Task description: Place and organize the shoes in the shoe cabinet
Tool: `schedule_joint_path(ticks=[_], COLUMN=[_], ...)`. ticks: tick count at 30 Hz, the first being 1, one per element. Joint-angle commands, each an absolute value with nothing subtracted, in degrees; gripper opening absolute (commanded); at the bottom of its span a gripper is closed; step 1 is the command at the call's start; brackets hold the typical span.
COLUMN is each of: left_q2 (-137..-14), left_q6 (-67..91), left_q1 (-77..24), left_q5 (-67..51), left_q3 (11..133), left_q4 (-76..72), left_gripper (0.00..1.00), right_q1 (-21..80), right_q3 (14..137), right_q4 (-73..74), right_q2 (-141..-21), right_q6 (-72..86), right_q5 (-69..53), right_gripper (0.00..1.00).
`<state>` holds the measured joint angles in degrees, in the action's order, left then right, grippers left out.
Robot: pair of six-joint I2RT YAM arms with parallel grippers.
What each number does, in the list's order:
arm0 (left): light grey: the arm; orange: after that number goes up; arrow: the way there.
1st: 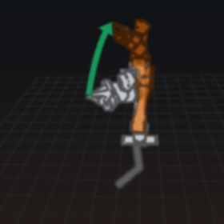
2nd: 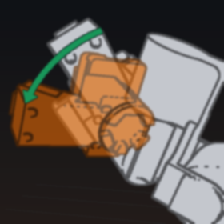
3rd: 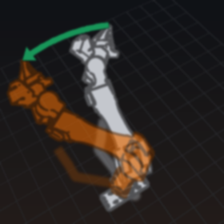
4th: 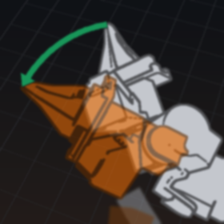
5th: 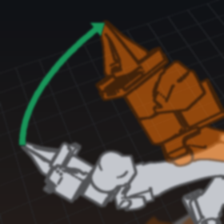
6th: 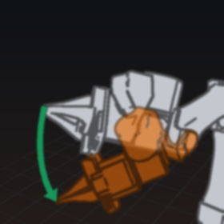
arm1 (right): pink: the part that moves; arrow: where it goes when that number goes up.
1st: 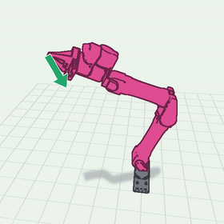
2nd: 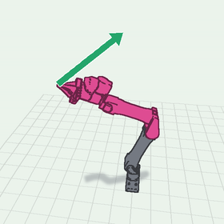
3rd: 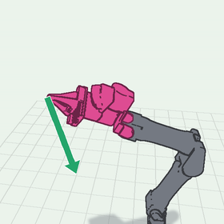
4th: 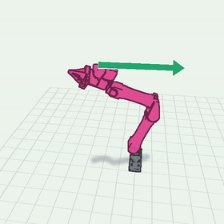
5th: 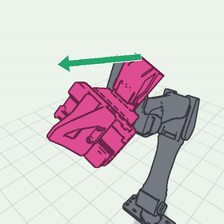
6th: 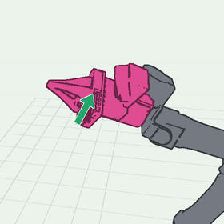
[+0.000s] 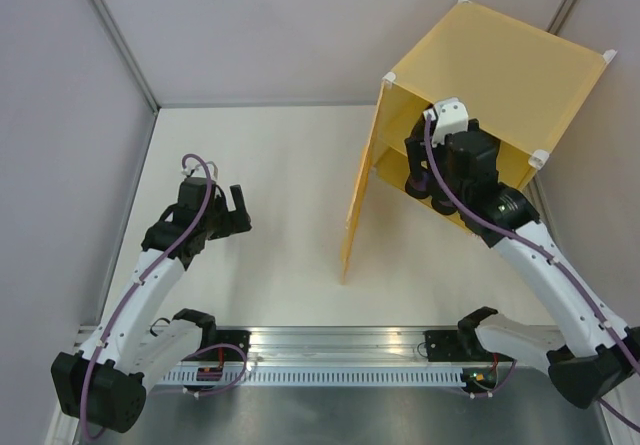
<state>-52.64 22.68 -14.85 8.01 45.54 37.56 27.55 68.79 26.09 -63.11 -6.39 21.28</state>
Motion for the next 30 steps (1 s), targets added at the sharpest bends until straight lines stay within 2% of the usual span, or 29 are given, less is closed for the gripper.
schedule_joint_path(ticks=[1, 5, 11, 18, 24, 30], left_q2=[-51.2, -47.8, -45.9, -42.2, -36.3, -26.2], left_q6=[21.0, 22.8, 25.6, 25.2, 21.9, 20.8], left_q1=[-14.7, -14.9, -17.0, -23.0, -23.2, -23.1], left_q5=[4.5, -4.6, -14.6, -14.2, -13.2, -8.7], left_q3=[45.3, 43.0, 43.7, 46.4, 45.8, 43.4], left_q4=[35.6, 31.3, 29.5, 29.3, 29.3, 29.4], left_gripper=[1.0, 1.0, 1.0, 1.0, 0.99, 0.88], right_q1=[27.9, 28.0, 28.7, 36.7, 44.9, 46.9], right_q3=[63.5, 56.4, 54.2, 58.0, 63.7, 66.1], right_q4=[20.9, 18.6, 16.6, 12.6, 9.8, 8.3], right_q2=[-57.3, -51.5, -53.0, -59.7, -68.6, -74.1], right_q6=[4.8, 11.4, 15.4, 19.2, 19.2, 19.6], right_q5=[23.2, 25.2, 13.4, 9.7, 14.5, 17.3], right_gripper=[0.91, 0.9, 0.88, 0.88, 0.87, 0.87])
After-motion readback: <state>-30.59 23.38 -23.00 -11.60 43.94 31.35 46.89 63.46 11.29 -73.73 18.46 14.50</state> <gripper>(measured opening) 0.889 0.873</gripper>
